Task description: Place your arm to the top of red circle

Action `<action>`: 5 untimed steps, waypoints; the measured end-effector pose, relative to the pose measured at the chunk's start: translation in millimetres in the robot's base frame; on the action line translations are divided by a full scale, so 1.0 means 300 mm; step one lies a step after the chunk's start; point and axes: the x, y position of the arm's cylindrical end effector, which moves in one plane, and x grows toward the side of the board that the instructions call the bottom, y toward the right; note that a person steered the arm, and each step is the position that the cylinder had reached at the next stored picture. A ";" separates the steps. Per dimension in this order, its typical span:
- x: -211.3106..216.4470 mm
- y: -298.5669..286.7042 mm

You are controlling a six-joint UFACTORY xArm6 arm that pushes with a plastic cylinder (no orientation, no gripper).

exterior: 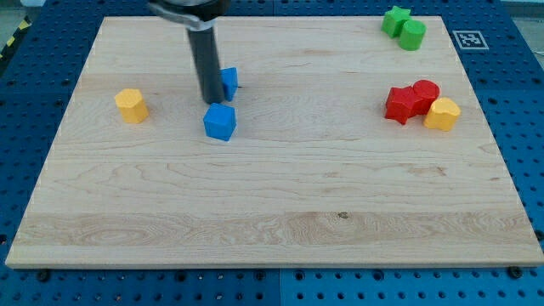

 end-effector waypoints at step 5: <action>-0.090 0.879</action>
